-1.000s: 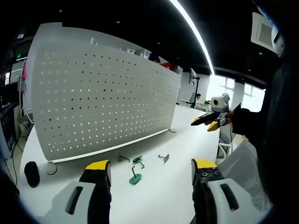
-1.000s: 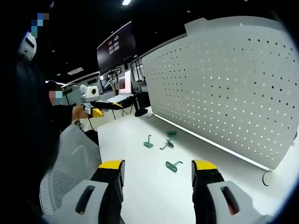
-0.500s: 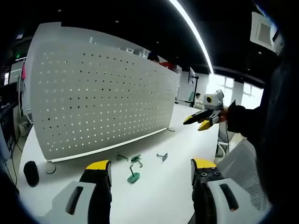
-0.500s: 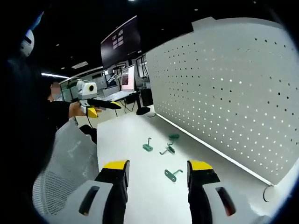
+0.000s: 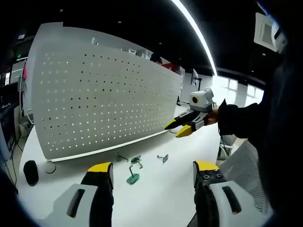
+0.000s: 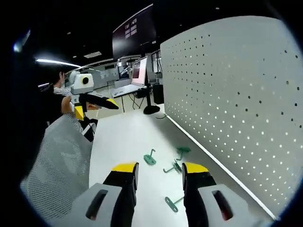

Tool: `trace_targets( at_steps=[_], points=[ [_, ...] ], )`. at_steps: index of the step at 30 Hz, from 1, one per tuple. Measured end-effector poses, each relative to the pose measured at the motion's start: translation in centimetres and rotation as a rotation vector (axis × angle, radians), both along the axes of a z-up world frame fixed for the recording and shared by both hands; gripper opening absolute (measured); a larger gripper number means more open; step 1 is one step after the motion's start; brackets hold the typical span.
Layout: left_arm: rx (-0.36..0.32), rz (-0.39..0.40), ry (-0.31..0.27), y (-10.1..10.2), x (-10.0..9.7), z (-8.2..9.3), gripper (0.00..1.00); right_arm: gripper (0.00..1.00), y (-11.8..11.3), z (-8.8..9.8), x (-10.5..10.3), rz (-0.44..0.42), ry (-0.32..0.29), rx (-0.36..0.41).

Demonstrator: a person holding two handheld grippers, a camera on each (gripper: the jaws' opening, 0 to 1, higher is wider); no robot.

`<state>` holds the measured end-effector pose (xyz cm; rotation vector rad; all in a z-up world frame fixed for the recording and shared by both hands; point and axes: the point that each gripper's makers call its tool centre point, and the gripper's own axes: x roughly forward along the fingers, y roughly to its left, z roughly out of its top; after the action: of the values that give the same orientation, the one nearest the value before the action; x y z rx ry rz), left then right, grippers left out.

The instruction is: Insert the hook assembly into the mounting plate slot until the hook locks in place.

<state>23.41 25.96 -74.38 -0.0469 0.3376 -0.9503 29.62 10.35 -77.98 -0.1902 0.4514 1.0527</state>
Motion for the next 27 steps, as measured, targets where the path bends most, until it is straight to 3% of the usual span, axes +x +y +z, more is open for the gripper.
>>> trace_targets(
  at_steps=[11, 16, 27],
  points=[
    [-0.003, -0.011, 0.007, -0.5, -0.1, -0.3, 0.7, 0.26, 2.5, -3.3, 2.7, 0.009, 0.004, -0.081],
    [-0.005, -0.015, 0.014, -0.7, -0.2, -0.5, 0.69, 0.2, 3.0, -5.4, 3.8, 0.001, 0.006, -0.151],
    [0.001, -0.021, 0.035, -0.8, -0.4, -1.1, 0.67, 0.13, 4.4, -7.4, 5.9, 0.016, 0.012, -0.219]
  ],
)
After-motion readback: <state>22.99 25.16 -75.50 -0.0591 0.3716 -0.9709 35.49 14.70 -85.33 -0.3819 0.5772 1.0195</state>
